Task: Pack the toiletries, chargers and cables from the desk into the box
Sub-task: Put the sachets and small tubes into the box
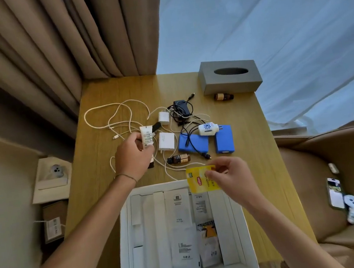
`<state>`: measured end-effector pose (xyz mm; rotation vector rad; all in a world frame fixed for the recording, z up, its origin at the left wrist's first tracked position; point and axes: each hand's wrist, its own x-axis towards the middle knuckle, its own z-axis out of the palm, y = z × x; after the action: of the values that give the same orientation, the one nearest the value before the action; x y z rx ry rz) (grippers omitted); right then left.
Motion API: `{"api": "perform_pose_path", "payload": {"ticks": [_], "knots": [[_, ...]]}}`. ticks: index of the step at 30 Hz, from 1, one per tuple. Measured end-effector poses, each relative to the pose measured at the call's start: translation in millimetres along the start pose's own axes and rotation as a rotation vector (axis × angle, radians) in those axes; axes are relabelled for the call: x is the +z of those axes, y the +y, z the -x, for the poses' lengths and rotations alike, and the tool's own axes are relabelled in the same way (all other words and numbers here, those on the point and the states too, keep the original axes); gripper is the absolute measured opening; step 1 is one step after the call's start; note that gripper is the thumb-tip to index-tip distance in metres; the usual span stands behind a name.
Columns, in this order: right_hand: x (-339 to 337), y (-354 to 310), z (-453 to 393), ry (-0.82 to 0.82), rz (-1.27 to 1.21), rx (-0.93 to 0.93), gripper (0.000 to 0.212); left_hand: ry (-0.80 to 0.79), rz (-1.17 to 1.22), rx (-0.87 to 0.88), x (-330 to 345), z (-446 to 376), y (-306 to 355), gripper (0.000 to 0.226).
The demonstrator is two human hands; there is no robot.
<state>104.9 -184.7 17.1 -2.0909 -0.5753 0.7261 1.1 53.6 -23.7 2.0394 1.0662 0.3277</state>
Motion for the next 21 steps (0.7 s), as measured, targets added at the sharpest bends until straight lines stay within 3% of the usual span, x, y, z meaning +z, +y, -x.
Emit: {"api": "perform_pose_path", "payload": {"ticks": [6, 10, 14, 19, 21], "knots": [[23.6, 6.0, 25.6, 0.035, 0.447, -0.190, 0.009, 0.001, 0.143, 0.052, -14.9, 32.7, 18.3, 0.019], [41.4, 17.6, 33.8, 0.002, 0.700, -0.181, 0.013, -0.039, 0.236, 0.018, -20.4, 53.9, 17.1, 0.026], [54.4, 32.9, 40.9, -0.034, 0.858, -0.220, 0.010, -0.086, 0.277, 0.023, -24.3, 78.7, 9.3, 0.033], [73.6, 45.4, 38.0, -0.081, 0.955, -0.272, 0.019, -0.207, 0.218, 0.069, -27.9, 106.4, -2.3, 0.068], [78.5, 48.6, 34.5, -0.101, 0.954, -0.270, 0.020, -0.247, 0.160, 0.090, -28.9, 114.5, -6.5, 0.066]]}}
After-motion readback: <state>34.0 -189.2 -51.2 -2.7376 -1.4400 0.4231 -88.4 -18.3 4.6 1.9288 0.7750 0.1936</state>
